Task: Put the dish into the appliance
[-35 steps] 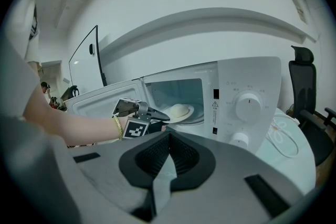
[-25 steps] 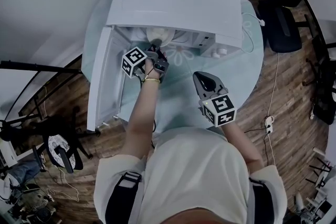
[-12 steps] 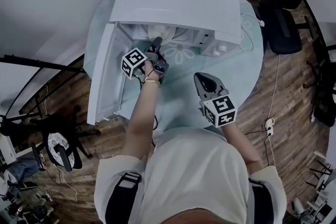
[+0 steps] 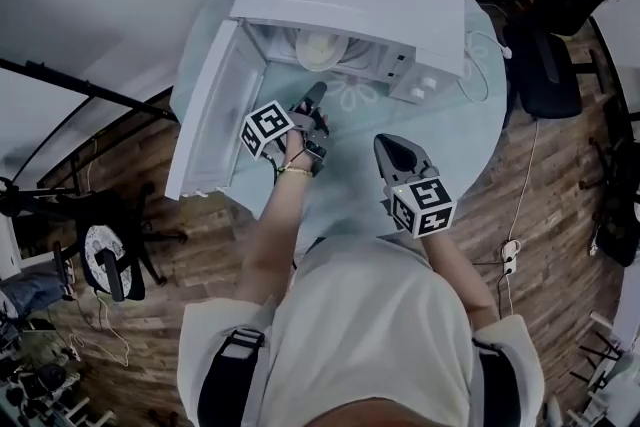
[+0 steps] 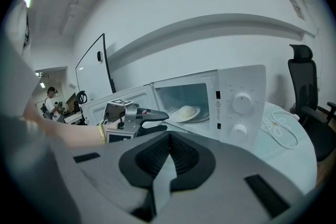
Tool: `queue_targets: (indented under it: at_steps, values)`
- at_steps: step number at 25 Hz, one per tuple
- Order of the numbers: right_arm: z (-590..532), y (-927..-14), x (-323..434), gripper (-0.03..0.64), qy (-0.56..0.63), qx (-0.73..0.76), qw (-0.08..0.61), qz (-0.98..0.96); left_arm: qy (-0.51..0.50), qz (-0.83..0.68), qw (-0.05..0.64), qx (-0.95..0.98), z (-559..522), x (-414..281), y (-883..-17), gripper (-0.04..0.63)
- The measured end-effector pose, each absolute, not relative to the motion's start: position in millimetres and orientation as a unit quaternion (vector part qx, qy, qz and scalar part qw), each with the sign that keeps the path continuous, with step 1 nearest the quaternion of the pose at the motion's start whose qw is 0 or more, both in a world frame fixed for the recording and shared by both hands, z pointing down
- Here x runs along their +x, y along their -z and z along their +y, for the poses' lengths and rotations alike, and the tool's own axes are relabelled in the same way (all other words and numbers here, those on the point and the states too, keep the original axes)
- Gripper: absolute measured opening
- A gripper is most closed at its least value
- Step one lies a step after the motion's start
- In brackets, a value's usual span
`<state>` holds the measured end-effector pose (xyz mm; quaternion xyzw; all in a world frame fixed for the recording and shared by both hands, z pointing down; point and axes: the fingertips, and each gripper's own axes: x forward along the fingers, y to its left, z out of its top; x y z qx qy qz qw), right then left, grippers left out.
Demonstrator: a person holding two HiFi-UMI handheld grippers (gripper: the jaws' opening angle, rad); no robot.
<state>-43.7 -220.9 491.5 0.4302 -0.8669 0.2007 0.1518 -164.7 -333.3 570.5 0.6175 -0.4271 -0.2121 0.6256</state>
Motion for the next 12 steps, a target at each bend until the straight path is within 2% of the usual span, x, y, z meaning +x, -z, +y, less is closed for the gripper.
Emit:
queue_targets:
  at_steps: [2,5,8,12]
  values:
    - [-216,-491,-42,0.006,-0.201,0.427,0.15,-0.869,0.198,-0.433,0.61,0.634,-318,-160,-563,0.143]
    - [-206,-489,-40,0.006,-0.202,0.421,0.147,-0.872,0.176,-0.446,0.588,0.651,-293,-153,-551,0.038]
    - [-196,-486,-34,0.006,-0.199,0.415,0.141,-0.877,0.162,-0.455,0.561,0.672,-269,-144,-537,0.011]
    - [-180,-481,-26,0.006,-0.193,0.408,0.136,-0.882,0.143,-0.459,0.518,0.708,-234,-128,-518,0.009]
